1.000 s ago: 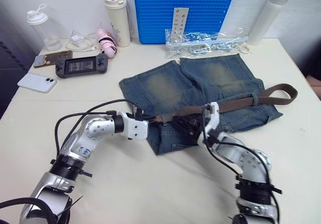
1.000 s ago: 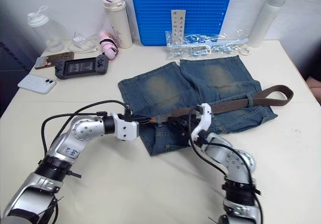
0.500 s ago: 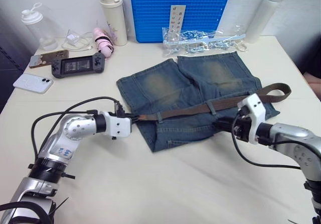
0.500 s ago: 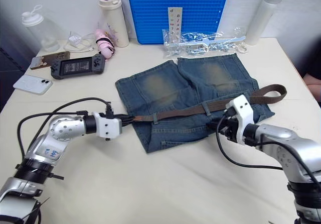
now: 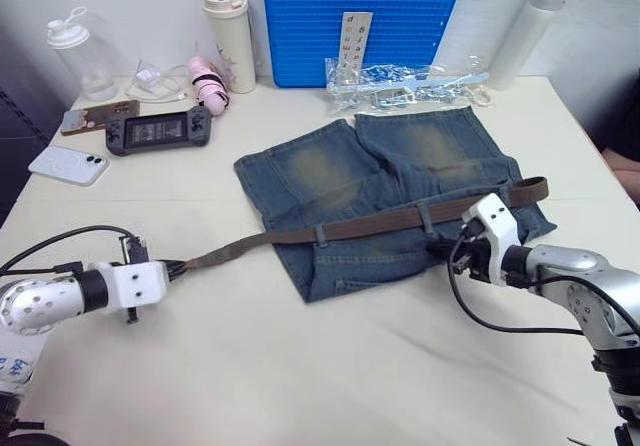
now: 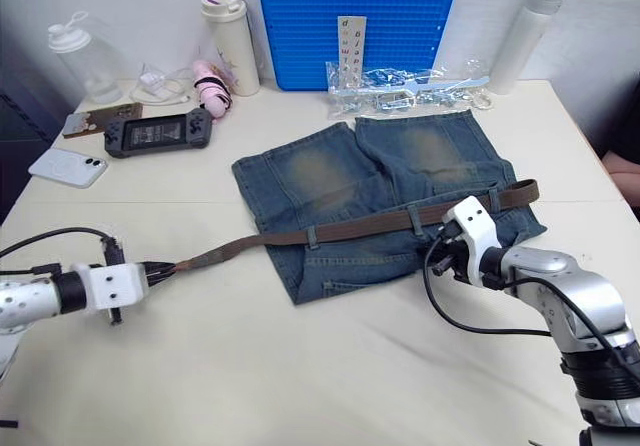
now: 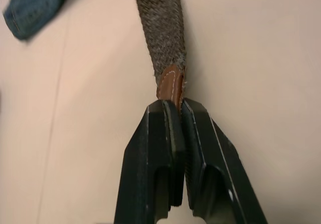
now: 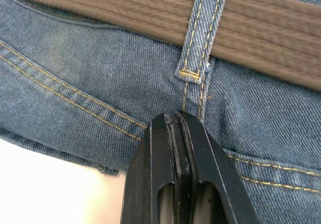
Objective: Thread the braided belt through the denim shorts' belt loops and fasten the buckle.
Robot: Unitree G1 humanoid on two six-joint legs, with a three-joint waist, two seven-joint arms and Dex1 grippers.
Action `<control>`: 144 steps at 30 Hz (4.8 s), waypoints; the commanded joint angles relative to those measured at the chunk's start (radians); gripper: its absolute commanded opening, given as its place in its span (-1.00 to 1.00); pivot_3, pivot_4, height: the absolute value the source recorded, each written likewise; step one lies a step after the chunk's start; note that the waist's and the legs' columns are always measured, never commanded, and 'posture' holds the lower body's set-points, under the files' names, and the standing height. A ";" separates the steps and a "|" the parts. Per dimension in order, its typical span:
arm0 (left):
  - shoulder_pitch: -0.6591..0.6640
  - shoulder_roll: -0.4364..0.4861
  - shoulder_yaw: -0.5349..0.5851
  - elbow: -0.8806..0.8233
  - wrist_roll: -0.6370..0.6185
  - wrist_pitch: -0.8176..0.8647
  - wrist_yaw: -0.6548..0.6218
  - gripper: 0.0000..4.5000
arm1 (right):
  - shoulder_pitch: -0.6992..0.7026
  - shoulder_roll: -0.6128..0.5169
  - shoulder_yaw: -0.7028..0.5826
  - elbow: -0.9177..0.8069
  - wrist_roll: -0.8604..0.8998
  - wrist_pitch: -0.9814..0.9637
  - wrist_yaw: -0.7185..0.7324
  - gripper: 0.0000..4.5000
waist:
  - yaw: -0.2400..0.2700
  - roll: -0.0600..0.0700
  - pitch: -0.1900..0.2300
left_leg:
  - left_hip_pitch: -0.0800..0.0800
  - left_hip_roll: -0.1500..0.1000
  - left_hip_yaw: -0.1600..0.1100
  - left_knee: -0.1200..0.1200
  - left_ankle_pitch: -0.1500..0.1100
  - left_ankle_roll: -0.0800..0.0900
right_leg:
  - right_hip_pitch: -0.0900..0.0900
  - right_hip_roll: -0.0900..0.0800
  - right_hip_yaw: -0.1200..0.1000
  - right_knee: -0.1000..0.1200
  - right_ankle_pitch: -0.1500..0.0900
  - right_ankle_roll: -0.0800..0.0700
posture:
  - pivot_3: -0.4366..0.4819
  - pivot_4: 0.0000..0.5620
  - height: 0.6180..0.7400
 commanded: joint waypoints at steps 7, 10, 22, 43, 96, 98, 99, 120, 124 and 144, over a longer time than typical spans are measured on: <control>0.297 -0.012 0.264 -0.015 -0.021 0.021 0.007 -1.00 | -0.102 -0.076 0.076 0.181 -0.104 0.011 0.145 -0.98 | 0.001 0.001 0.001 | 0.000 -0.001 0.001 0.000 -0.002 0.001 | 0.000 -0.001 -0.001 -0.001 0.000 0.000 | -0.05 -0.47 0.17; 0.348 -0.024 0.290 -0.011 -0.013 0.028 0.011 -1.00 | -0.161 -0.068 0.112 0.235 -0.134 0.003 0.189 -0.98 | -0.002 0.002 0.001 | 0.000 0.000 0.002 0.000 -0.004 -0.003 | 0.000 -0.001 0.000 -0.003 0.000 -0.001 | -0.05 -0.47 0.17; 0.295 -0.096 0.229 -0.234 -0.309 0.327 -0.123 -0.65 | -0.177 -0.091 0.081 0.255 -0.132 0.018 0.321 -0.86 | 0.002 0.003 0.002 | 0.000 -0.001 0.003 0.000 -0.004 -0.004 | -0.001 -0.002 0.000 -0.003 0.000 -0.001 | -0.05 -0.47 0.17; -0.750 -0.390 -0.614 -0.211 -0.451 0.841 -0.237 1.00 | 0.234 -0.385 -0.466 -0.252 0.098 0.270 0.485 0.96 | 0.025 0.005 0.013 | -0.001 -0.001 0.007 0.001 0.001 0.004 | 0.002 0.007 0.000 -0.005 0.000 0.000 | -0.05 -0.47 0.17; -0.846 -0.291 -0.326 0.343 -0.449 1.169 -0.219 0.99 | -0.220 -0.104 -0.161 0.302 0.016 0.010 0.273 1.00 | 0.017 0.003 0.013 | -0.002 -0.005 0.006 0.002 0.005 0.006 | -0.002 0.004 0.000 0.003 0.001 0.000 | -0.05 -0.47 0.17; -0.852 -0.295 -0.354 0.353 -0.425 1.164 -0.227 0.99 | -0.251 -0.088 -0.150 0.351 0.002 -0.014 0.291 1.00 | 0.015 0.003 0.013 | -0.003 -0.004 0.007 0.001 0.005 0.006 | -0.003 0.004 0.000 0.003 0.001 0.000 | -0.05 -0.47 0.17; -0.861 -0.304 -0.349 0.365 -0.424 1.174 -0.217 0.99 | -0.263 -0.079 -0.148 0.371 -0.004 -0.026 0.297 1.00 | 0.016 0.003 0.013 | -0.003 -0.004 0.007 0.001 0.005 0.006 | -0.003 0.004 -0.001 0.003 0.001 0.000 | -0.05 -0.47 0.17; -0.821 -0.331 -0.293 0.235 -0.465 1.217 -0.264 -1.00 | -0.293 -0.047 -0.082 0.556 -0.136 -0.229 0.482 -0.10 | 0.019 0.003 0.013 | -0.002 -0.007 0.005 0.003 0.005 0.007 | -0.002 0.001 0.000 0.003 0.001 0.000 | -0.05 -0.47 0.17; -0.772 -0.285 -0.274 0.135 -0.497 1.190 -0.331 -1.00 | -0.160 -0.111 -0.110 0.422 -0.185 -0.455 0.545 -0.74 | 0.022 0.003 0.013 | -0.004 -0.009 0.003 0.002 0.005 0.007 | -0.002 0.001 -0.001 0.003 0.001 0.000 | -0.05 -0.47 0.17; -0.143 -0.032 -0.228 -0.274 -0.414 0.495 -0.658 -1.00 | 0.918 0.158 -0.514 0.152 -0.389 -2.122 0.399 -0.99 | 0.020 0.004 0.014 | 0.004 -0.008 0.007 -0.002 0.004 0.005 | 0.003 0.001 0.004 -0.001 0.000 0.000 | -0.05 -0.47 0.17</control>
